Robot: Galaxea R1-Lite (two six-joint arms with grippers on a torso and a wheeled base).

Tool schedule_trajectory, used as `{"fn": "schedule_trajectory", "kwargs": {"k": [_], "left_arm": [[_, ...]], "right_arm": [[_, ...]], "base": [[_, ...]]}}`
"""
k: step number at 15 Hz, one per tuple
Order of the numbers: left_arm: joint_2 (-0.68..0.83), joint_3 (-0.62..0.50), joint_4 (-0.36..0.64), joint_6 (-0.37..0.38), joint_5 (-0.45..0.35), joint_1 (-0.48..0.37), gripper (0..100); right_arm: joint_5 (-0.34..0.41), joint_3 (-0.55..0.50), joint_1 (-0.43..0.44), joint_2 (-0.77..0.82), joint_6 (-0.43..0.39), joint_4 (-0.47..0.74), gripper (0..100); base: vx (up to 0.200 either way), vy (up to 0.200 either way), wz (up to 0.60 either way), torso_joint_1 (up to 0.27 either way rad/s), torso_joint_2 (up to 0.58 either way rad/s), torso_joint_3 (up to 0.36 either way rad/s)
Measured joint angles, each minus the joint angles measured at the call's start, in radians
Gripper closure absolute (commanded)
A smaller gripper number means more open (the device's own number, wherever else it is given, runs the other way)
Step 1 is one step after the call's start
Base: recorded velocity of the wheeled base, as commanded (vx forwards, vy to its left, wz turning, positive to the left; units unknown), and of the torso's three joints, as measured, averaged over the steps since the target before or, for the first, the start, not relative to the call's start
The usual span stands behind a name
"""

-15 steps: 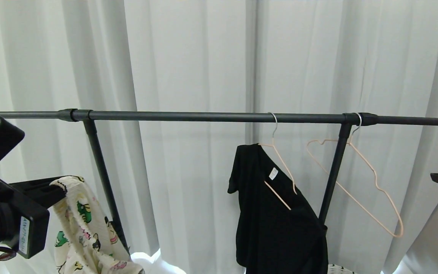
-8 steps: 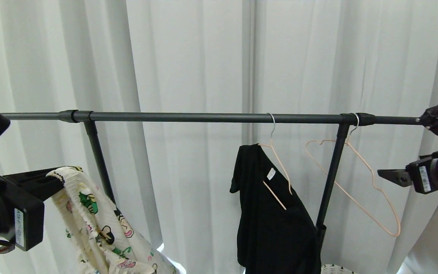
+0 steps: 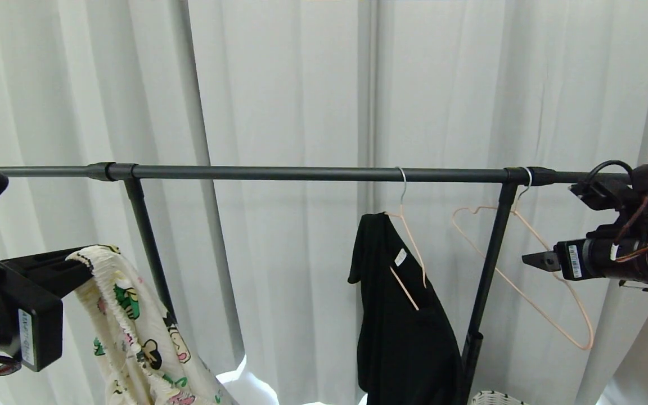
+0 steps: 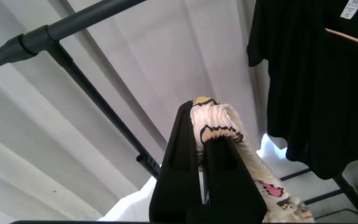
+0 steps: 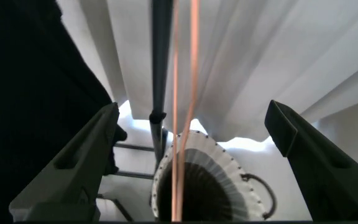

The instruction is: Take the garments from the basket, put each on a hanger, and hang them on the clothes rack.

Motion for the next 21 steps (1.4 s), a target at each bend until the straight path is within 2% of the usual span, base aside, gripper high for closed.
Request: {"fn": "schedule_trajectory", "kwargs": {"k": [8, 9, 17, 21], "left_arm": [[0.002, 0.001, 0.0, 0.004, 0.0, -0.001, 100], [0.003, 0.001, 0.0, 0.006, 0.0, -0.001, 100], [0.004, -0.001, 0.0, 0.019, 0.0, -0.001, 100], [0.004, -0.001, 0.0, 0.019, 0.0, -0.001, 100]], "right_arm": [[0.0, -0.037, -0.027, 0.117, 0.04, -0.003, 0], [0.0, -0.037, -0.027, 0.122, 0.04, -0.003, 100], [-0.001, -0.041, -0.026, 0.134, 0.039, -0.004, 100], [-0.001, -0.044, -0.023, 0.117, 0.069, -0.005, 100]], "base": [[0.0, 0.0, 0.0, 0.0, 0.0, 0.0], [0.0, 0.0, 0.0, 0.0, 0.0, 0.0], [0.0, 0.0, 0.0, 0.0, 0.0, 0.0], [0.0, 0.0, 0.0, 0.0, 0.0, 0.0]]}}
